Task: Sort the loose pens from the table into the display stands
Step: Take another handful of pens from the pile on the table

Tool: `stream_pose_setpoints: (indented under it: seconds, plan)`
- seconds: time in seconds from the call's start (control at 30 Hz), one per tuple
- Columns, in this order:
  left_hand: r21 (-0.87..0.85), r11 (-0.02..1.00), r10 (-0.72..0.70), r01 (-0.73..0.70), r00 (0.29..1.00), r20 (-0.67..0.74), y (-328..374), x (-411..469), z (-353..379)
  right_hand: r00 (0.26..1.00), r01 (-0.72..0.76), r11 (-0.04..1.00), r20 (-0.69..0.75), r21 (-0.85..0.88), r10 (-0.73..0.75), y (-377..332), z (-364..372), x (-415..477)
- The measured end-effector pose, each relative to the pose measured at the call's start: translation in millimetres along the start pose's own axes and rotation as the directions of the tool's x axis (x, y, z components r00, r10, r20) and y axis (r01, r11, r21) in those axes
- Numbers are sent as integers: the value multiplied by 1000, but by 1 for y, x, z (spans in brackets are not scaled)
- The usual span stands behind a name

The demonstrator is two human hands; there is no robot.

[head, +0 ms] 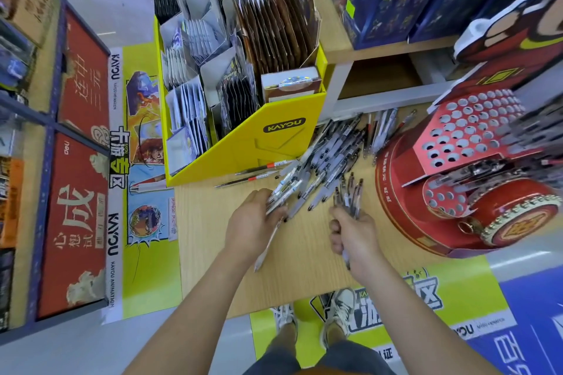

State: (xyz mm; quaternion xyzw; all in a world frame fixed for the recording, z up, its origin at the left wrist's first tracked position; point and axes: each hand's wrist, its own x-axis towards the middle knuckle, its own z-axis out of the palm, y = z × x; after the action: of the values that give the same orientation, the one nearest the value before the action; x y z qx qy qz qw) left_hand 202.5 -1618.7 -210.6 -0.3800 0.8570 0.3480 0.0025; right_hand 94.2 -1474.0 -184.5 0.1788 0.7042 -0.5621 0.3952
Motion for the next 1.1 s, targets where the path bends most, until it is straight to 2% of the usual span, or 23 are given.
stream_pose_setpoints:
  seconds: [0.07, 0.2, 0.33, 0.43, 0.57, 0.7, 0.77, 0.83, 0.9, 0.97, 1.03, 1.1]
  plan:
    - [14, 1000, 16, -16, 1000, -4, 3, 2, -3, 992, -88, 992, 98, 89, 79, 9, 7, -9]
    - [39, 998, 42, -42, 999, -2, 10, 4, -12, 969, -189, 963, 194, 190, 152, 15, 19, -17]
    - [69, 995, 77, -77, 997, 8, 30, -5, -21, 948, -137, 963, 314, 232, 59, 12, 25, -24]
    - [39, 995, 91, -97, 989, 116, 54, -25, -19, 921, -54, 979, 388, 198, -28, 10, 33, -32]
    - [-5, 990, 137, -139, 970, 200, 73, -41, -17, 924, -75, 976, 382, 203, -8, 6, 32, -37]
    - [-20, 990, 136, -138, 927, 349, 78, -46, -21, 945, -99, 966, 327, 238, 16, -3, 29, -41]
    - [-128, 987, 137, -94, 913, 383, 79, -46, -25, 962, -85, 965, 274, 249, 14, -8, 29, -45]
    - [-310, 951, 127, -26, 942, 310, 83, -49, -29, 968, -81, 961, 252, 266, 11, -15, 25, -46]
    - [-412, 911, 70, 2, 984, 161, 87, -55, -32, 956, -87, 942, 293, 324, -12, -21, 20, -46]
    - [-456, 890, 11, 21, 998, 67, 90, -62, -33, 949, -82, 931, 315, 354, -36, -29, 15, -49]
    - [-477, 878, -30, 41, 999, 30, 96, -68, -34, 945, -73, 923, 321, 377, -56, -33, 12, -53]
    - [-444, 896, -22, 9, 999, -24, 103, -73, -36, 948, -68, 916, 311, 396, -64, -36, 9, -58]
